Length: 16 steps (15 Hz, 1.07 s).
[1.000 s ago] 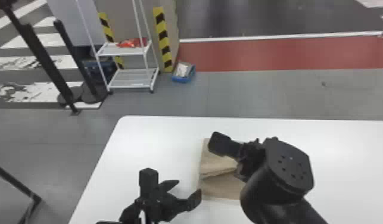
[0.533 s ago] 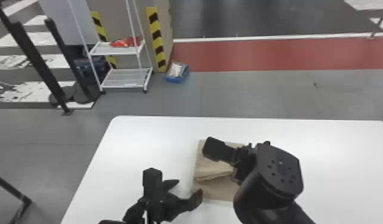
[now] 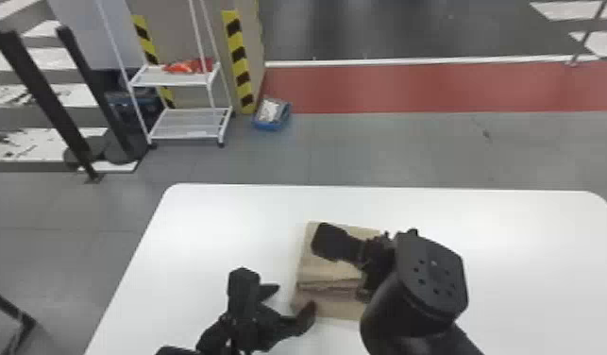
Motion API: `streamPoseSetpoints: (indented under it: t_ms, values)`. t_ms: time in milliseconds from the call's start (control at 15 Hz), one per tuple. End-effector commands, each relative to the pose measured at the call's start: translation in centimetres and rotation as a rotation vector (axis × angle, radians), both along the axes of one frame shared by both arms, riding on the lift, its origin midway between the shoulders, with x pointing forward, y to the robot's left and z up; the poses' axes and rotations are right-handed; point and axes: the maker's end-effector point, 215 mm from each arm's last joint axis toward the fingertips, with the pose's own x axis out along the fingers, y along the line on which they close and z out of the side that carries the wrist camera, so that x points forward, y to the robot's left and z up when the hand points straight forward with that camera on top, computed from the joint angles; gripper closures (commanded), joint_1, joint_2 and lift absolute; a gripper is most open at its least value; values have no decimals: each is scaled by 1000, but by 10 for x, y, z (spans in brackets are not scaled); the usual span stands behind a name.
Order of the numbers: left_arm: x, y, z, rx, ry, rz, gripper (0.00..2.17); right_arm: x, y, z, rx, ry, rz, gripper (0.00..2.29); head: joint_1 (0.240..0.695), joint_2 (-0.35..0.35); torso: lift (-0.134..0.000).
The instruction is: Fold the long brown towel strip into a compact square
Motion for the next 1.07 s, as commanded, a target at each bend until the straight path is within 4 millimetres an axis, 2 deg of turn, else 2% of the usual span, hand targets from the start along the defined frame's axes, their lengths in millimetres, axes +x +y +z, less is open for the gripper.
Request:
streamPoseSetpoints:
  t_ms: [0,467,800,1000]
  values:
    - [1,2,0,1,0,3,100,5,1,4,-2,-15,2,356,695,95,0]
    - [3,0,1,-2,-1,-1,140,11,5,-4,-83,-40,54,360,695,95,0]
    - [3,2,1,-2,-2,2,140,13,-4,-19,-151,-46,78,360,695,95,0]
    - [3,0,2,-5,-2,-5,140,14,-4,-21,-152,-55,74,360,695,89,0]
